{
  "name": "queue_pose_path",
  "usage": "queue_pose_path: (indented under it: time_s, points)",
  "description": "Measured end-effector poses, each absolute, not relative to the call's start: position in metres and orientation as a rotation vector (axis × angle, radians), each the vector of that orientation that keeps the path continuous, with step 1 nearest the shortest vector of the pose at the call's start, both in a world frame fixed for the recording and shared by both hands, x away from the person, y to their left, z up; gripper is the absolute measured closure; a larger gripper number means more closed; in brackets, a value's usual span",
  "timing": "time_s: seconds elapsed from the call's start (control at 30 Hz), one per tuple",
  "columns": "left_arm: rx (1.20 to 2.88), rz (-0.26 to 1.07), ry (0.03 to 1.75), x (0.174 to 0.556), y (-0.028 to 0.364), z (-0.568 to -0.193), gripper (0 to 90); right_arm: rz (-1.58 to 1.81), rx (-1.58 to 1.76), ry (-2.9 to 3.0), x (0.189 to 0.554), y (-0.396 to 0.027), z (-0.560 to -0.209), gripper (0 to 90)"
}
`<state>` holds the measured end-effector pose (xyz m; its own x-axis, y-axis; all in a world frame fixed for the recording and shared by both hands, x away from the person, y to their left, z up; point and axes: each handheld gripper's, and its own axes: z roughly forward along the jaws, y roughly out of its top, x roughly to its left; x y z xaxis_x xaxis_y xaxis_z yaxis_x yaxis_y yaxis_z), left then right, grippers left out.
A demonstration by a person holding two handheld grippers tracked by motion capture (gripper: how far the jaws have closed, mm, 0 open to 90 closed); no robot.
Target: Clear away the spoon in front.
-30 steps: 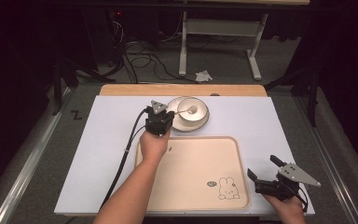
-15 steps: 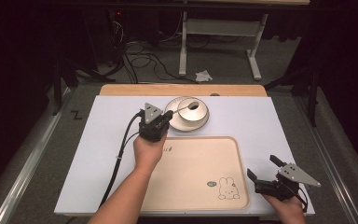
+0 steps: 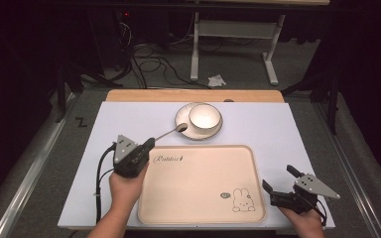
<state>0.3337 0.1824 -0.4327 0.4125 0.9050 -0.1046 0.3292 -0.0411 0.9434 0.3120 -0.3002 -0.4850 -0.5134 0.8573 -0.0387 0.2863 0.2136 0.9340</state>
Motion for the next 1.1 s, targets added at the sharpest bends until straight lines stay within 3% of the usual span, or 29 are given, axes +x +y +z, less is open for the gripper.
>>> queue_pose_path:
  time_s: [0.43, 0.7, 1.1]
  points:
    - [1.629, 0.701, 1.143, 0.278, 0.189, -0.467, 89.8, 1.291, 1.073, 1.919, 0.311, -0.300, -0.485, 0.6]
    - [1.646, 0.687, 1.177, 0.275, 0.190, -0.488, 89.7, 1.283, 1.071, 1.925, 0.311, -0.299, -0.486, 0.6]
    - [1.802, 0.638, 1.219, 0.265, 0.177, -0.503, 89.3, 1.286, 1.062, 1.923, 0.310, -0.299, -0.485, 0.7]
